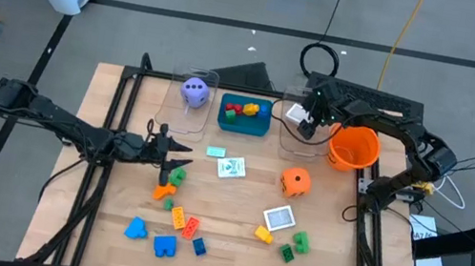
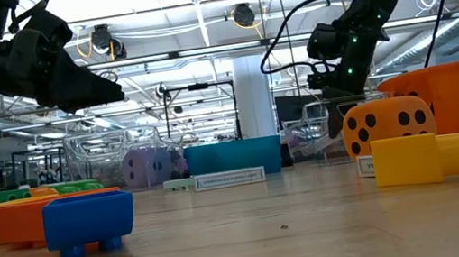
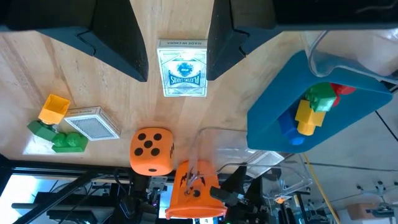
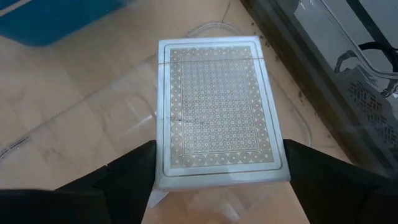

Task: Pick & Place Toys
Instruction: Put the brown deck of cards into the right transparent bin, then put the green game piece into the blue bin

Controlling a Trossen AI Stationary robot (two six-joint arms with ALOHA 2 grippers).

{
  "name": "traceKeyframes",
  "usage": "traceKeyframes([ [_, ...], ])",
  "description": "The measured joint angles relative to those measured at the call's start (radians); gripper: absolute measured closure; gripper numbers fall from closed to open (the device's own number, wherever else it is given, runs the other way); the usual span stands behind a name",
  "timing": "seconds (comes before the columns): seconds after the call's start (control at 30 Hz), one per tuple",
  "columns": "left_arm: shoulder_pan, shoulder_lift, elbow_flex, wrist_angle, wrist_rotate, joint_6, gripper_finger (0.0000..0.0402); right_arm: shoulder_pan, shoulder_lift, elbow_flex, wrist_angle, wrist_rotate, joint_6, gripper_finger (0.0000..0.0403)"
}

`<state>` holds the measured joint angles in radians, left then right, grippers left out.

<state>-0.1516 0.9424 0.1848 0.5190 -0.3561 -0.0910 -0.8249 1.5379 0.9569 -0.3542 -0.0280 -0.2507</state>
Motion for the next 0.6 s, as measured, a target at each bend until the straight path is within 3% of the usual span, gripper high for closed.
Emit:
traceKeyframes([
  [0.37, 0.000, 0.000, 0.000, 0.000, 0.000, 0.002, 0.0231, 0.007, -0.009, 0.000, 0.057, 0.000, -0.004, 0.0070],
  [0.6, 0.004, 0.000, 0.000, 0.000, -0.010, 0.076, 0.0231, 0.056, -0.043, 0.000, 0.195, 0.000, -0.063, 0.0073],
])
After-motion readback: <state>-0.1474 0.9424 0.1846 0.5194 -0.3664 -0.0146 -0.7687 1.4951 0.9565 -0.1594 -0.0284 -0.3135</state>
